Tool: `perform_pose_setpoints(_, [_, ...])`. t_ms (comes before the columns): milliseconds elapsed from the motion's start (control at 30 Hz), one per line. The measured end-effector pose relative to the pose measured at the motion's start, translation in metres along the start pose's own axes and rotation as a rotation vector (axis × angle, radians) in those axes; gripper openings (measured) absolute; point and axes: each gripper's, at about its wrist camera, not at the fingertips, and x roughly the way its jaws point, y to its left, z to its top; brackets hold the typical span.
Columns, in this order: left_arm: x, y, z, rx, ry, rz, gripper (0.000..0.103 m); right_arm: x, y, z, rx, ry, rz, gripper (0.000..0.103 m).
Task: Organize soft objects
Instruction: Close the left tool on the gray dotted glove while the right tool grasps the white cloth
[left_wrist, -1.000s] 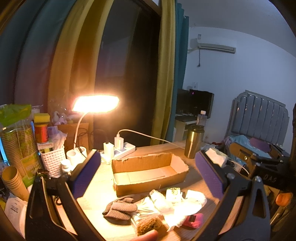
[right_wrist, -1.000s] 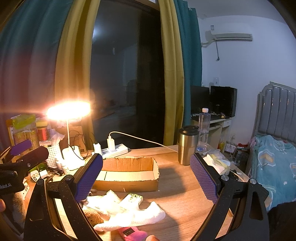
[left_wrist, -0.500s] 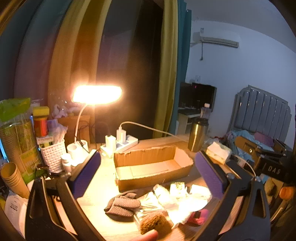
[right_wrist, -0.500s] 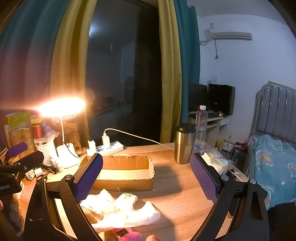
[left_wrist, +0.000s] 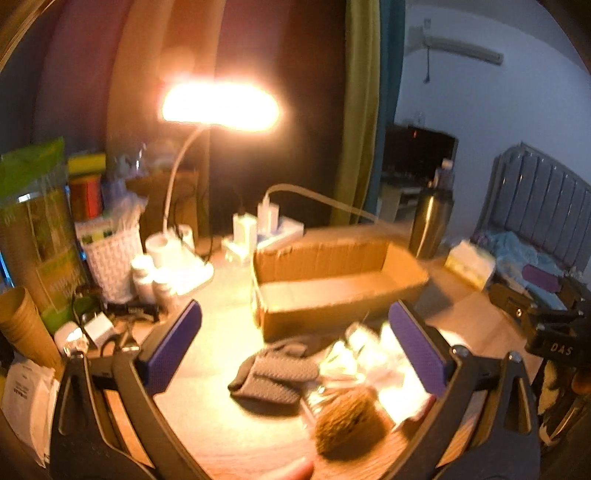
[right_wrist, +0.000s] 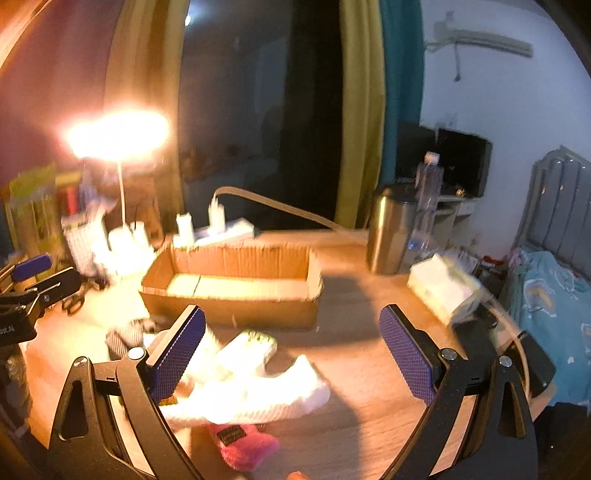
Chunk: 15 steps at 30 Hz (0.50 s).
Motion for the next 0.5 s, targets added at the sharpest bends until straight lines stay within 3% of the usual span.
perform_pose_setpoints(500, [0.066, 0.019, -0.044, -0.004, 0.219, 0.072, 0.102, 0.081, -0.009, -0.047, 0.048, 0.243, 0.066, 0.097])
